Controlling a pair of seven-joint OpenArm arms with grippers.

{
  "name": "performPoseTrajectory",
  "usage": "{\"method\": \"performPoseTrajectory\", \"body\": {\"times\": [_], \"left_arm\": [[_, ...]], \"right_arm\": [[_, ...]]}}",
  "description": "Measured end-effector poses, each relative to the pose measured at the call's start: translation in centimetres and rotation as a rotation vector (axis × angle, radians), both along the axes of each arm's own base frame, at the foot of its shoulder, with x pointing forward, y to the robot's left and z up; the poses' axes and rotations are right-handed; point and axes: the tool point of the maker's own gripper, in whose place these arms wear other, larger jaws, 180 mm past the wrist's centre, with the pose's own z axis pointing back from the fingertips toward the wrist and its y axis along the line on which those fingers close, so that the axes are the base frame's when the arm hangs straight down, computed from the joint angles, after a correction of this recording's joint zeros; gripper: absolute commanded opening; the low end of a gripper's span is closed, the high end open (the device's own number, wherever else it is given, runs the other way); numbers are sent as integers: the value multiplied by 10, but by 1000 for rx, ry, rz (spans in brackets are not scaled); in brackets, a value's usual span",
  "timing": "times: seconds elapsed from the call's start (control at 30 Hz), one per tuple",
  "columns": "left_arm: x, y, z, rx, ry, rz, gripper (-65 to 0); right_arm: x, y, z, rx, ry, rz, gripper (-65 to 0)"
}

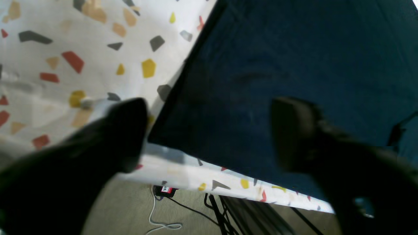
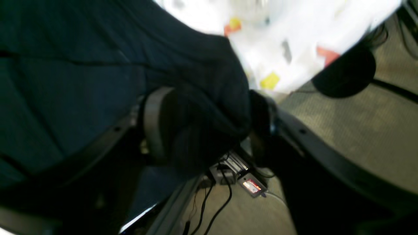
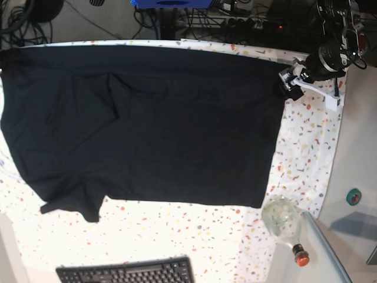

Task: Layout the t-shirt on the table in an organized manner, then fold the t-shirt properly
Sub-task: 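Lay the lifted edge down and drag it back across the shirt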

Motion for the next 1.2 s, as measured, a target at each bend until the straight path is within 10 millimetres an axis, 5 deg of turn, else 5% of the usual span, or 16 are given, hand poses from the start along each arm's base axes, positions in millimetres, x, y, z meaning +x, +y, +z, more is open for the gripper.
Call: {"method": "performPoseTrajectory", "body": {"times": [0.13, 0.23, 0.3, 0.4, 0.53, 0.67, 0.93, 1.2], "left_arm": [[2, 30, 11, 34, -32, 83, -138], [7, 46, 26, 67, -72, 113, -252], [15, 43, 40, 79, -117, 99, -377], [35, 17, 46, 60, -159, 36, -650], [51, -44, 24, -69, -135, -51, -650], [47, -71, -2, -124, -65, -98, -650], [15, -31, -37, 113, 9, -87, -650], [7, -25, -50, 123, 36, -85, -650]], "right_arm": [[11, 1, 21, -57, -43, 36, -311], [32, 4, 35, -75, -93, 62, -308], [64, -2, 45, -101, -111, 131, -308], [136, -18, 59, -136, -182, 214, -305], [215, -18, 46, -151, -202, 309, -303], [243, -25, 15, -199, -114, 325, -303], [258, -4, -6, -283, -113, 398, -303], [260, 26, -21, -243, -118, 423, -303]]}}
